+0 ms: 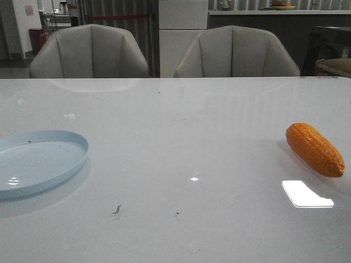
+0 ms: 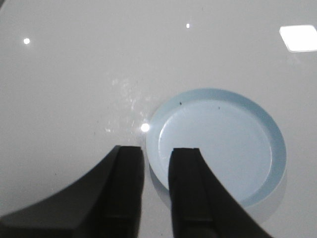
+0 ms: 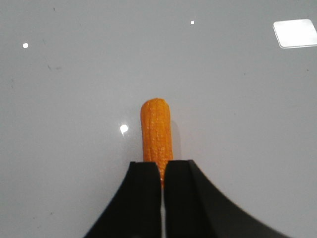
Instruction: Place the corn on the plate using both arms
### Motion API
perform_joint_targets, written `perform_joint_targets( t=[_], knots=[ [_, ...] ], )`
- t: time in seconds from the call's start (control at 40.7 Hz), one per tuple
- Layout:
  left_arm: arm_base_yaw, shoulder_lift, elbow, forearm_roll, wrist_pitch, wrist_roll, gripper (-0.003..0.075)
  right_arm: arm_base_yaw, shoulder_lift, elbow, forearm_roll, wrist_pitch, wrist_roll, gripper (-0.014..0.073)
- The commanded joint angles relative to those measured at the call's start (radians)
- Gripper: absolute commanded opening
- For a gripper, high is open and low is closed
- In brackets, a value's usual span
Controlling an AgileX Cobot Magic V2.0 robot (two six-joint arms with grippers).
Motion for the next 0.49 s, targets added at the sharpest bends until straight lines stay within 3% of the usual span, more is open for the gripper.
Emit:
perform_joint_targets(
  t=[0.0,0.123,0.246,0.467],
  knots=[
    [-0.008,0.039,-0.034,-0.016,-0.081,-0.002,0.0414,-0.005,0.009,-0.034,-0.051,-0.045,-0.064,0.0398],
    [-0.008,0.090,-0.034,-0.055,-0.066,-0.002,0.0457,-0.005,0.017,-0.034,-0.058,-0.046,-0.070,0.0491],
    [-0.008,0.158,-0.068,-0.101,-0.061,-0.008,0.0457,-0.005,0.018,-0.034,-0.058,-0.046,-0.070,0.0492],
    [0.023,0.376,-0.268,-0.123,0.026,-0.008,0.0457,-0.005,0.018,-0.034,-0.057,-0.046,-0.070,0.0492]
  ],
)
